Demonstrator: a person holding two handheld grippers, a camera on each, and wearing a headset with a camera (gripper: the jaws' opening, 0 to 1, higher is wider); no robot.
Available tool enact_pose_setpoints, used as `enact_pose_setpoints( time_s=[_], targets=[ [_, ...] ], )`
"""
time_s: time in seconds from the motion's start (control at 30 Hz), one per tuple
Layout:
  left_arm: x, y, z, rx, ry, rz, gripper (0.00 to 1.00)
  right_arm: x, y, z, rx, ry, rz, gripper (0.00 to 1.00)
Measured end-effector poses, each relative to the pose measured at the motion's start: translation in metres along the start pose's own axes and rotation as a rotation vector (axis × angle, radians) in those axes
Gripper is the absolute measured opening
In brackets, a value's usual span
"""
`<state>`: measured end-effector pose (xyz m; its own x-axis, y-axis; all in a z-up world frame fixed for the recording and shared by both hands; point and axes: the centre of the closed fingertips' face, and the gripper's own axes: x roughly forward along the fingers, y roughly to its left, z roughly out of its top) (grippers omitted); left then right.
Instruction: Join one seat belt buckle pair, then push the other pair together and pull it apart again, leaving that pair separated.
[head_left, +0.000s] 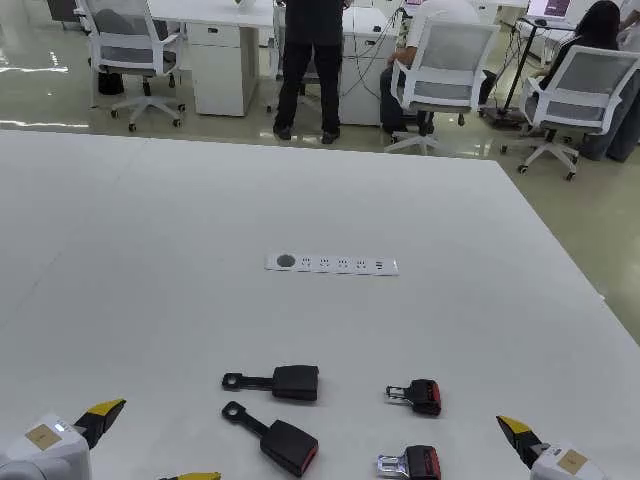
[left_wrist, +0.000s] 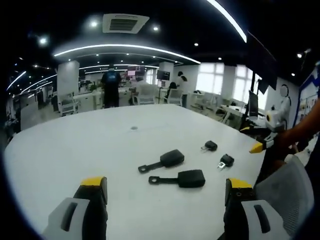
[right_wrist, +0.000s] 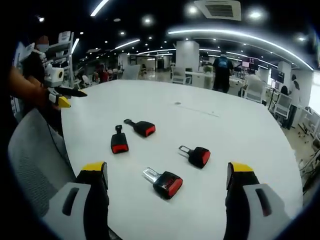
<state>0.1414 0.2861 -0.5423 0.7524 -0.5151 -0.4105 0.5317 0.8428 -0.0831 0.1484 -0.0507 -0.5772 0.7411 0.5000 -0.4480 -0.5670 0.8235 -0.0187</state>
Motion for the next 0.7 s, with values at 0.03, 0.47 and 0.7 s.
enact_pose_setpoints(
  time_s=[0.03,0.47,0.7],
  targets=[
    [0.0001,0.0006,-0.0003,0.000,0.000,0.000,1.00,0.0000,-0.0002,0.0000,0.001,0.001,0.000,1.00],
    [0.0017,0.0015,0.0005,-0.001,-0.005,0.001,1.00,-0.0021,0.0005,0.0038,0.004,0.001,-0.005,1.00],
    [0.0015,-0.0021,0.0042,0.000,-0.009,0.002,1.00,-0.0012,0.0001,0.0020,0.003,0.003,-0.004,1.00]
  ],
)
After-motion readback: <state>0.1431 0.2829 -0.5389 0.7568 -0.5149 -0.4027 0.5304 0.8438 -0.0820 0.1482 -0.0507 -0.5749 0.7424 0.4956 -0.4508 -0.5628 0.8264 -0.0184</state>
